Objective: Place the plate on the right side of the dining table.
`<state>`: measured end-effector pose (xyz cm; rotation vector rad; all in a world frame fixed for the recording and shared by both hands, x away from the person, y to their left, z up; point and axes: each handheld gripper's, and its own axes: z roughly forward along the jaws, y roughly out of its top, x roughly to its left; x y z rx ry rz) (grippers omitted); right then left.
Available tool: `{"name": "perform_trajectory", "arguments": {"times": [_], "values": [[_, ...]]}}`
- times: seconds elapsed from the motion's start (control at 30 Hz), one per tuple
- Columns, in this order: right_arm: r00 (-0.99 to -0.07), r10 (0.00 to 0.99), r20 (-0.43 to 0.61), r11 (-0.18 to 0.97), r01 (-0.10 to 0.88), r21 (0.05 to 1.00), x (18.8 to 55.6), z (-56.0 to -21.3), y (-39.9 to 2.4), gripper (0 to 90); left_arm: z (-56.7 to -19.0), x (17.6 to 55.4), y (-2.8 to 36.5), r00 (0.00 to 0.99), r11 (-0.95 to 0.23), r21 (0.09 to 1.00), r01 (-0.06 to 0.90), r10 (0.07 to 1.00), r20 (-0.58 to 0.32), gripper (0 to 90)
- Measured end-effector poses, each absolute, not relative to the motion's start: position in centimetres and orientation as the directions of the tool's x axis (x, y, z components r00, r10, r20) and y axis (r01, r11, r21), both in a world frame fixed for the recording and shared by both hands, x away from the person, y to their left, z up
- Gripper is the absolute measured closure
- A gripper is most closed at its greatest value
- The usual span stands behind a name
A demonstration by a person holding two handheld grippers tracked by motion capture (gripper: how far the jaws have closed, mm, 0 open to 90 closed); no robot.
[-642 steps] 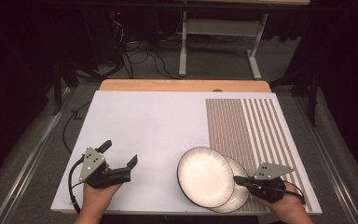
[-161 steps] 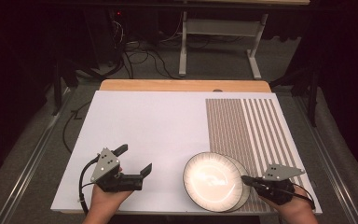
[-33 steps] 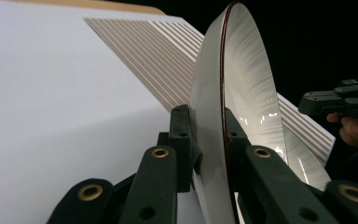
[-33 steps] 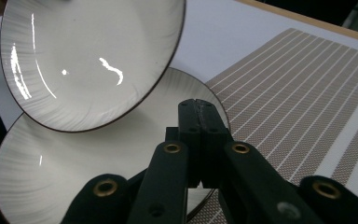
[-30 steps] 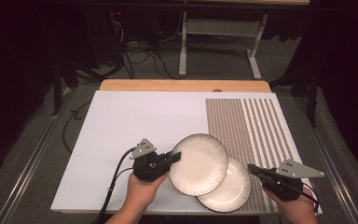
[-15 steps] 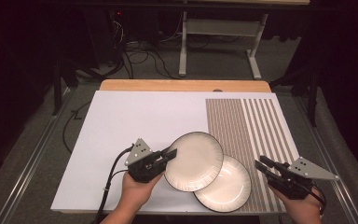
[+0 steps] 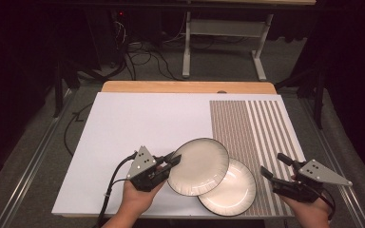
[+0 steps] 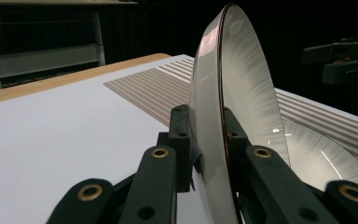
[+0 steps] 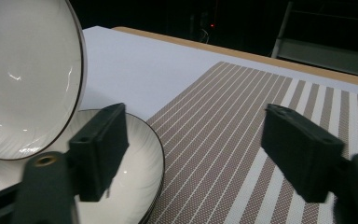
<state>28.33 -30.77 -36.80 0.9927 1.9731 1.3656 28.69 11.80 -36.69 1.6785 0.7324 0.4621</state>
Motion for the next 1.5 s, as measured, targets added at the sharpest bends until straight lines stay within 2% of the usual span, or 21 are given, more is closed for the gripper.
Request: {"name": "perform_trajectory", "arguments": {"times": [0.17, 0.6, 1.13, 1.4, 1.5], "values": [[-0.554, 0.833, -0.014, 0.198, 0.273, 0.942, 28.5, -36.9, -30.7, 0.7, -36.7, 28.7, 12.0, 0.729, -0.122, 0.968, 0.218, 0.680, -0.078, 80.3], [-0.573, 0.819, -0.015, 0.195, 0.255, 0.947, 28.4, -36.4, -30.0, 1.2, -36.6, 28.7, 12.2, 0.741, -0.136, 0.966, 0.218, 0.668, -0.073, 80.2], [-0.686, 0.727, -0.006, 0.244, 0.250, 0.937, 29.4, -35.8, -24.5, 5.3, -36.6, 28.8, 12.3, 0.747, -0.142, 0.966, 0.214, 0.662, -0.068, 80.1], [-0.728, 0.685, 0.026, 0.264, 0.281, 0.922, 30.2, -36.6, -21.5, 10.3, -36.7, 28.8, 12.4, 0.748, -0.142, 0.967, 0.212, 0.660, -0.067, 80.0], [-0.736, 0.675, 0.047, 0.270, 0.305, 0.913, 30.6, -37.1, -20.7, 14.8, -36.7, 28.8, 12.4, 0.748, -0.142, 0.967, 0.211, 0.660, -0.067, 80.0]]}}
